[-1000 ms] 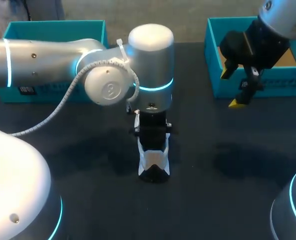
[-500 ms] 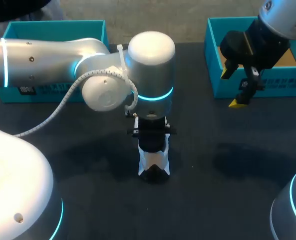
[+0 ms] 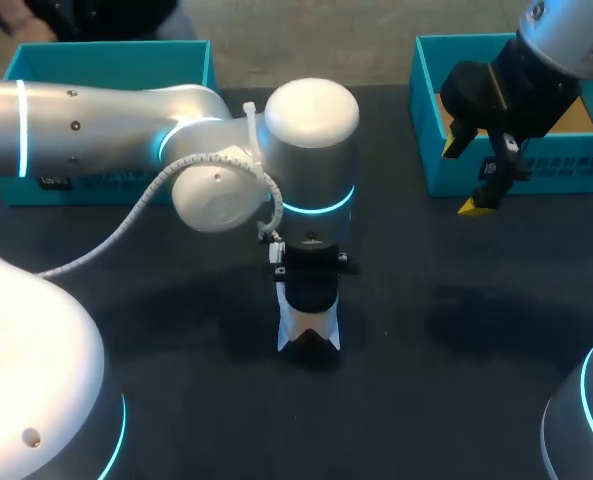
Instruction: Take the shoe out of the shoebox, open the shoe tongue, remove and reinsert the insole, then place the shoe into the shoebox
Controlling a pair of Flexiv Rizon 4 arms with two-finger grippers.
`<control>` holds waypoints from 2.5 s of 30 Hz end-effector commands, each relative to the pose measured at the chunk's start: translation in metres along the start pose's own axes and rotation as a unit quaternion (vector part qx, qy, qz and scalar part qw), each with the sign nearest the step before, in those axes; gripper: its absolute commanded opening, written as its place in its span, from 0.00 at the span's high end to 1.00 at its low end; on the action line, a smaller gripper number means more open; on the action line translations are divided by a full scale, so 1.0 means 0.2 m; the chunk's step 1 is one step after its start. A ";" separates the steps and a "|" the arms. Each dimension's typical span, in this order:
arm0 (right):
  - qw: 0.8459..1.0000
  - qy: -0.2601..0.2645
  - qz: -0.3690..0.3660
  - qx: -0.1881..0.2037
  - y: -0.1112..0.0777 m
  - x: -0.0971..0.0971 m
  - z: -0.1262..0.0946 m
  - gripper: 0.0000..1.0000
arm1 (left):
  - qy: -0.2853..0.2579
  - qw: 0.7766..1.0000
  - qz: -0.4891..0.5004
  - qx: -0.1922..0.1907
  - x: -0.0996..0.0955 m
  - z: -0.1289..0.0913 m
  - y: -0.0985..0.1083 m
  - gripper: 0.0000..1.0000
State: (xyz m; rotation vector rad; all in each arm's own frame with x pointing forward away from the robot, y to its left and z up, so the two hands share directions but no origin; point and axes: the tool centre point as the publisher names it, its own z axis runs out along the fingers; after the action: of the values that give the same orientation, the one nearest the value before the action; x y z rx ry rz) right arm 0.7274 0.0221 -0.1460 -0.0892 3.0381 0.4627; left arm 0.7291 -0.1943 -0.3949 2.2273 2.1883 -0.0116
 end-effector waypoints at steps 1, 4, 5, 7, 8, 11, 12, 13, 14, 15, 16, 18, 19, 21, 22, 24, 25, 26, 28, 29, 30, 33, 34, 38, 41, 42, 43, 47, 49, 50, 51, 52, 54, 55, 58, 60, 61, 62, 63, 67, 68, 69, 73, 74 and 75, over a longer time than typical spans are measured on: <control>1.000 0.001 0.001 0.002 0.01 -0.01 0.01 0.00 | -0.015 1.000 0.006 -0.004 0.07 -0.09 -0.04 1.00; 1.000 0.001 0.001 0.002 0.01 -0.01 0.01 0.00 | -0.016 1.000 0.011 -0.001 0.05 -0.06 -0.07 1.00; 1.000 0.001 0.001 0.002 0.01 -0.01 0.01 0.00 | -0.016 1.000 0.011 -0.001 0.05 -0.05 -0.07 1.00; 1.000 0.001 0.001 0.002 0.01 -0.01 0.01 0.00 | -0.015 1.000 0.013 0.007 0.04 -0.02 -0.08 1.00; 1.000 0.001 0.001 0.002 0.01 -0.01 0.01 0.00 | -0.015 1.000 0.014 0.007 0.04 0.00 -0.08 1.00; 1.000 0.001 0.001 0.002 0.01 -0.01 0.01 0.00 | -0.012 1.000 0.016 0.011 0.03 0.04 -0.09 1.00; 1.000 0.001 0.001 0.002 0.01 -0.01 0.01 0.00 | -0.010 1.000 0.017 0.010 0.03 0.06 -0.09 1.00; 1.000 0.001 0.001 0.002 0.01 -0.01 0.01 0.00 | -0.007 1.000 0.017 0.009 0.03 0.07 -0.09 1.00; 1.000 0.001 0.001 0.002 0.01 -0.01 0.01 0.00 | -0.007 1.000 0.017 0.009 0.03 0.07 -0.09 1.00; 1.000 0.001 0.001 0.002 0.01 -0.01 0.01 0.00 | -0.007 1.000 0.018 0.009 0.04 0.07 -0.08 1.00; 1.000 0.001 0.001 0.002 0.01 -0.01 0.01 0.00 | -0.006 1.000 0.019 0.003 0.03 0.05 -0.08 1.00; 1.000 0.001 0.001 0.002 0.01 -0.01 0.01 0.00 | -0.009 1.000 0.019 -0.006 0.04 0.02 -0.07 1.00; 1.000 0.001 0.001 0.002 0.01 -0.01 0.01 0.00 | -0.012 1.000 0.015 -0.013 0.04 -0.02 -0.06 1.00; 1.000 0.001 0.001 0.002 0.01 -0.01 0.01 0.00 | -0.017 0.999 0.009 -0.030 0.05 -0.06 -0.04 1.00; 1.000 0.001 0.001 0.002 0.01 -0.01 0.01 0.00 | -0.019 0.999 0.005 -0.042 0.05 -0.09 -0.03 1.00; 1.000 0.001 0.001 0.002 0.01 -0.01 0.01 0.00 | -0.019 0.997 -0.005 -0.071 0.05 -0.13 -0.01 1.00; 1.000 0.001 0.001 0.002 0.01 -0.01 0.01 0.00 | -0.006 0.994 -0.010 -0.106 0.05 -0.16 -0.01 1.00; 1.000 0.001 0.001 0.002 0.01 -0.01 0.01 0.00 | -0.014 0.993 -0.014 -0.115 0.05 -0.18 0.00 1.00; 1.000 0.001 0.001 0.002 0.01 -0.01 0.01 0.00 | -0.018 0.991 -0.024 -0.132 0.04 -0.21 0.03 1.00; 1.000 0.001 0.001 0.002 0.01 -0.01 0.01 0.00 | -0.023 0.990 -0.029 -0.136 0.04 -0.22 0.04 1.00; 1.000 0.001 0.001 0.002 0.01 -0.01 0.01 0.00 | -0.024 0.989 -0.033 -0.139 0.04 -0.23 0.05 1.00; 1.000 0.001 0.001 0.002 0.01 -0.01 0.01 0.00 | -0.028 0.986 -0.046 -0.159 0.03 -0.24 0.09 1.00; 1.000 0.001 0.001 0.002 0.01 -0.01 0.01 0.00 | -0.027 0.985 -0.049 -0.164 0.03 -0.25 0.10 1.00; 1.000 0.001 0.001 0.002 0.01 -0.01 0.01 0.00 | -0.023 0.984 -0.048 -0.170 0.03 -0.24 0.15 1.00; 1.000 0.001 0.001 0.002 0.01 -0.01 0.01 0.00 | -0.012 0.983 -0.042 -0.179 0.03 -0.22 0.19 0.80; 1.000 0.001 0.001 0.002 0.01 -0.01 0.01 0.00 | -0.013 0.983 -0.043 -0.176 0.03 -0.22 0.21 0.78; 1.000 0.001 0.001 0.002 0.01 -0.01 0.01 0.00 | -0.012 0.983 -0.044 -0.177 0.03 -0.22 0.22 0.77; 1.000 0.001 0.001 0.002 0.01 -0.01 0.01 0.00 | -0.010 0.983 -0.047 -0.177 0.03 -0.22 0.22 0.49; 1.000 0.001 0.001 0.002 0.01 -0.01 0.01 0.00 | -0.009 0.984 -0.048 -0.173 0.02 -0.21 0.22 0.11; 1.000 0.001 0.001 0.002 0.01 -0.01 0.01 0.00 | -0.008 0.984 -0.048 -0.171 0.02 -0.21 0.22 0.03; 1.000 0.001 0.001 0.002 0.01 -0.01 0.01 0.00 | -0.008 0.984 -0.049 -0.169 0.02 -0.20 0.21 0.00; 1.000 0.001 0.001 0.002 0.01 -0.01 0.01 0.00 | -0.008 0.985 -0.049 -0.166 0.02 -0.19 0.21 0.00; 1.000 0.001 0.001 0.002 0.01 -0.01 0.01 0.00 | -0.008 0.985 -0.049 -0.163 0.03 -0.19 0.21 0.00; 1.000 0.001 0.001 0.002 0.01 -0.01 0.01 0.00 | -0.010 0.986 -0.051 -0.161 0.03 -0.19 0.21 0.00; 1.000 0.001 0.001 0.002 0.01 -0.01 0.01 0.00 | -0.014 0.986 -0.053 -0.156 0.04 -0.20 0.21 0.00; 1.000 0.001 0.001 0.002 0.01 -0.01 0.01 0.00 | -0.015 0.986 -0.055 -0.155 0.04 -0.21 0.21 0.00; 1.000 0.001 0.001 0.002 0.01 -0.01 0.01 0.00 | -0.016 0.986 -0.056 -0.154 0.04 -0.22 0.21 0.00; 1.000 0.001 0.001 0.002 0.01 -0.01 0.01 0.00 | -0.018 0.986 -0.057 -0.153 0.04 -0.23 0.21 0.00; 1.000 0.001 0.001 0.002 0.01 -0.01 0.01 0.00 | -0.020 0.986 -0.058 -0.153 0.04 -0.24 0.21 0.00; 1.000 0.001 0.001 0.002 0.01 -0.01 0.01 0.00 | -0.026 0.986 -0.061 -0.150 0.06 -0.28 0.20 0.00; 1.000 0.001 0.001 0.002 0.01 -0.01 0.01 0.00 | -0.027 0.986 -0.061 -0.150 0.06 -0.29 0.20 0.00; 1.000 0.001 0.001 0.002 0.01 -0.01 0.01 0.00 | -0.027 0.987 -0.062 -0.149 0.06 -0.29 0.21 0.00; 1.000 0.001 0.001 0.002 0.01 -0.01 0.01 0.00 | -0.027 0.987 -0.063 -0.146 0.07 -0.31 0.24 0.00; 1.000 0.001 0.001 0.002 0.01 -0.01 0.01 0.00 | -0.034 0.987 -0.064 -0.143 0.07 -0.33 0.25 0.00; 1.000 0.001 0.001 0.002 0.01 -0.01 0.01 0.00 | -0.036 0.987 -0.063 -0.143 0.07 -0.35 0.25 0.00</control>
State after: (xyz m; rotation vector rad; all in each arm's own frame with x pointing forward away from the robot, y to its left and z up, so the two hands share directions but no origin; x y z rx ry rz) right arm 0.7275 0.0222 -0.1460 -0.0893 3.0381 0.4623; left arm 0.7758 -0.1878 -0.3333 1.8980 2.1386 0.2257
